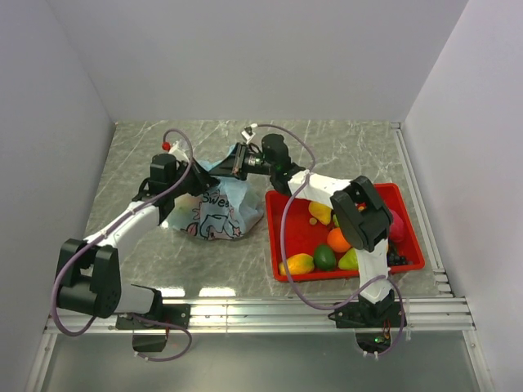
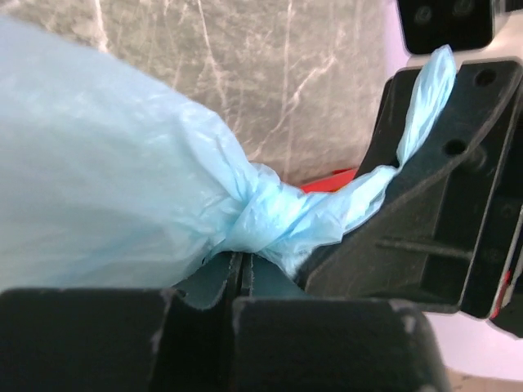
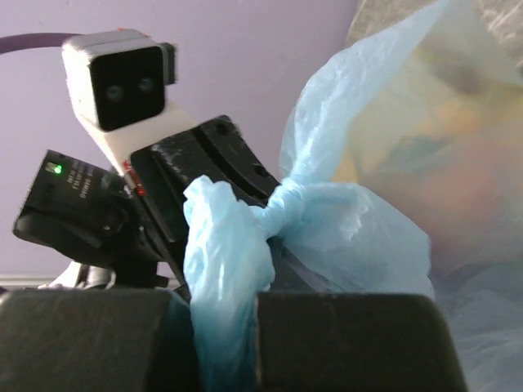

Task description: Place the fake fruits into the plastic bag and tie a complex knot

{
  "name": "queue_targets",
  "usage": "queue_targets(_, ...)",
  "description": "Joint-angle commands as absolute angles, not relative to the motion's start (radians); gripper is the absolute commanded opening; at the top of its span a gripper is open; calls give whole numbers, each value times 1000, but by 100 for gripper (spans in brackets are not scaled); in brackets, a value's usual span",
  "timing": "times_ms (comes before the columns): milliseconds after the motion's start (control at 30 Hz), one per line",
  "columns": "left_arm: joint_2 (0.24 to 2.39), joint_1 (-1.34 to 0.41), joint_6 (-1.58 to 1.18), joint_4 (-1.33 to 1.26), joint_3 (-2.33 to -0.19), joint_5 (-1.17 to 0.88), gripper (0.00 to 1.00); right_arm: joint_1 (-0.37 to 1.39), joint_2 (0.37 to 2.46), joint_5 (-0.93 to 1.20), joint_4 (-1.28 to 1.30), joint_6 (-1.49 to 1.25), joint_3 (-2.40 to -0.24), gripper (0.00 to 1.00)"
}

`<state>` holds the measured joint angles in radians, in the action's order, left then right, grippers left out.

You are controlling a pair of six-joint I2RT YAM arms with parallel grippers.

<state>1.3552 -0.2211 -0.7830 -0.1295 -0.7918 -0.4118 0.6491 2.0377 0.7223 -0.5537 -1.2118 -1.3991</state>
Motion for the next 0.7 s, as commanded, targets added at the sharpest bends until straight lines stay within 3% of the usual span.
queue_targets(0, 1356, -223, -966, -329, -709, -426, 0, 704, 1976, 787, -626, -1211, -1404, 0)
queue_targets(167, 1402, -218, -1071, -515, -660, -497, 0, 660, 1974, 889, -306, -870, -1457, 22)
queue_targets(200, 1405, -218, -1081, -520, -660, -502, 0, 654, 1961, 896, -246, -800, -1474, 43)
queue_targets(267, 1410, -218, -1085, -528, -661, -506, 0, 638, 1945, 911, -56, -592, -1508, 54)
queue_targets(300, 1410, -218, -1083, -523, -663, -508, 0, 629, 1928, 926, -16, -544, -1511, 70)
queue_targets(400, 1419, -216, -1083, -517, -664, -508, 0, 595, 1878, 965, 67, -424, -1520, 91)
queue_targets(533, 1427, -219, -1085, -508, -664, -503, 0, 517, 1832, 1020, 149, -339, -1585, 93)
queue_targets(667, 1433, -219, -1077, -482, -675, -499, 0, 410, 1830, 1091, 72, -438, -1631, 90)
